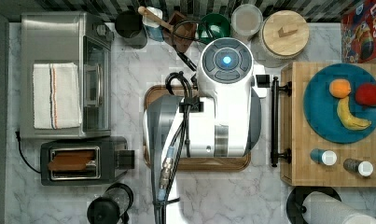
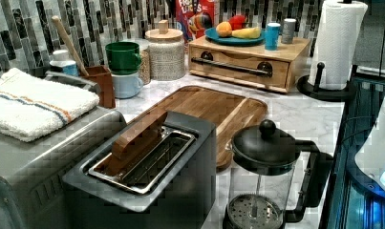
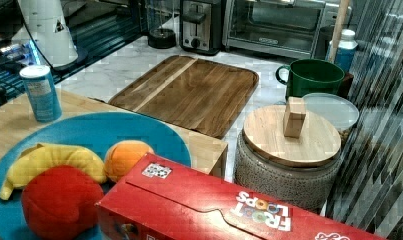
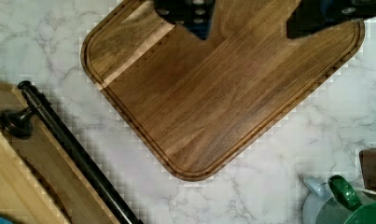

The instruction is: Open the drawer.

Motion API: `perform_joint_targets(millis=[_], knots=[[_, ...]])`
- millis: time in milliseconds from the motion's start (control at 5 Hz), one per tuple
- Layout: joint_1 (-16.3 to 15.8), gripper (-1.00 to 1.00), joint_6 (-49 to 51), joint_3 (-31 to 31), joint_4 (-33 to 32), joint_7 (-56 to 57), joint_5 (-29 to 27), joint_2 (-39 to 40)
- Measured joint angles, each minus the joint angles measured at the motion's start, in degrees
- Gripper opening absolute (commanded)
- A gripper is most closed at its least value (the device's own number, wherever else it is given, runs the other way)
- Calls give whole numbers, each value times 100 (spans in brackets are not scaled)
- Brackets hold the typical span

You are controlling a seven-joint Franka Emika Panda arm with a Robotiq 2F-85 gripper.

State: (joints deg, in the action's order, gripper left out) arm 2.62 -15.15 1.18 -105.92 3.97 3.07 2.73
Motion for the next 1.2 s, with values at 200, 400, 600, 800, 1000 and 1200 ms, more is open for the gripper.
perform_joint_targets(millis=[200, 400, 600, 800, 1000, 1200], knots=[[12, 100, -57, 0, 0, 0, 94, 38], [40, 100, -76, 0, -22, 2, 28, 63], [103, 100, -4, 34, -22, 6, 28, 59], [115, 100, -505, 8, -218, 263, 40, 13], [143, 100, -1211, 4, -515, 1082, 224, 4], [266, 100, -1311, 2, -800, 2557, 258, 6]])
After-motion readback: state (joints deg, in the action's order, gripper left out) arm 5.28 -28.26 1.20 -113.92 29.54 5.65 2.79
